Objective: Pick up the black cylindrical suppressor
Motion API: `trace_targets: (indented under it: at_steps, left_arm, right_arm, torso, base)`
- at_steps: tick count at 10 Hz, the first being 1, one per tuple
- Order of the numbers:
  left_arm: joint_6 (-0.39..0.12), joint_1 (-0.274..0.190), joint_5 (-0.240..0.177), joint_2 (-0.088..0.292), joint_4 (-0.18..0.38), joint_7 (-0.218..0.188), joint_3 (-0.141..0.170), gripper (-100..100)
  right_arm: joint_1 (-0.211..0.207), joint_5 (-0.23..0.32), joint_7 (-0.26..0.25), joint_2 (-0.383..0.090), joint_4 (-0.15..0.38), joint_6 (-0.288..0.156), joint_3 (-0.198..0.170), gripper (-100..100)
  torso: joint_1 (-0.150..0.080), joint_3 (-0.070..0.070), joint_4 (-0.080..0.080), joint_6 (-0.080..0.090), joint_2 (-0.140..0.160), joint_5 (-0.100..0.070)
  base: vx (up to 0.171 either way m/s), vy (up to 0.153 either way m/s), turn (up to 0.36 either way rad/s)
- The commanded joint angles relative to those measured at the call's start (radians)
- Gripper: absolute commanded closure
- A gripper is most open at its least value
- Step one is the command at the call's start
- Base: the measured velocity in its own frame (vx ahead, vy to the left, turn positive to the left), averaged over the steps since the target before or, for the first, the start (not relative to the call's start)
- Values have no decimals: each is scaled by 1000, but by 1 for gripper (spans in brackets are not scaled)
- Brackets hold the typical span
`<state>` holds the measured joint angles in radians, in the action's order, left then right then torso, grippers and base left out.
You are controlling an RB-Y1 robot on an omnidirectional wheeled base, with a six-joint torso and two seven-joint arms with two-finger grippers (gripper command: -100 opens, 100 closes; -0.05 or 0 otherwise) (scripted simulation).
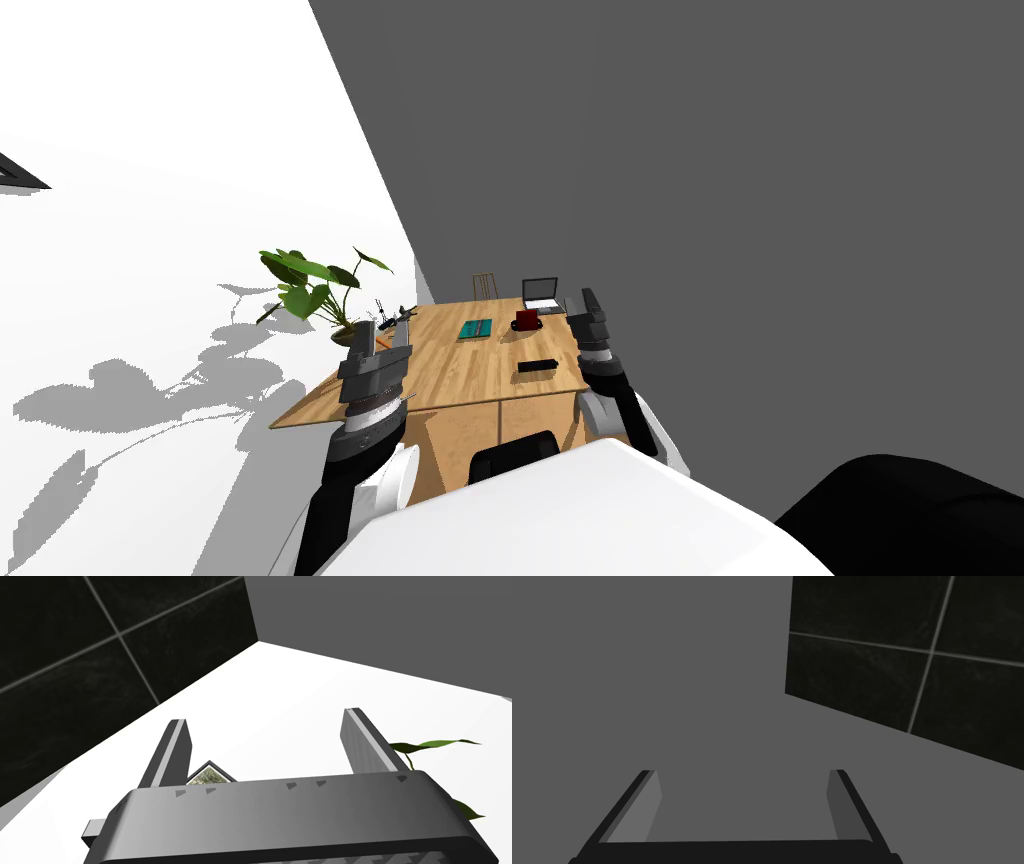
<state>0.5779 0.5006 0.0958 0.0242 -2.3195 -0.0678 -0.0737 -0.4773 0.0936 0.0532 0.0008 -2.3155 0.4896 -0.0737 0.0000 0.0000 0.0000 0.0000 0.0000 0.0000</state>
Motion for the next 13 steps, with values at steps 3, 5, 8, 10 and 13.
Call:
trace_targets:
  at_steps: [3, 5, 8, 10, 13]
  left_arm:
    - [0, 0, 0, 0, 0, 0, 0, 0]
    - [0, 0, 0, 0, 0, 0, 0, 0]
    - [0, 0, 0, 0, 0, 0, 0, 0]
    - [0, 0, 0, 0, 0, 0, 0, 0]
    - [0, 0, 0, 0, 0, 0, 0, 0]
  right_arm:
    - [-19, 12, -16, -89, 17, -27, -19, -100]
    - [-39, 26, -33, -146, 38, -53, -35, -100]
    - [-73, 56, -64, -233, 83, -103, -61, -100]
    - [-85, 70, -76, -261, 103, -121, -69, -100]
    - [-128, 120, -116, -339, 178, -176, -92, -100]
  torso:
    - [0, 3, 1, 0, 6, 0]
    - [2, 6, 2, 0, 10, 0]
    - [1, 7, 3, 0, 11, 0]
    - [1, 6, 2, 0, 9, 0]
    - [1, 6, 2, 0, 10, 0]
  base:
    - [-93, 14, 69]
    - [-171, 24, 123]
    - [-167, 28, 171]
    - [-117, 27, 99]
    - [-159, 44, 294]
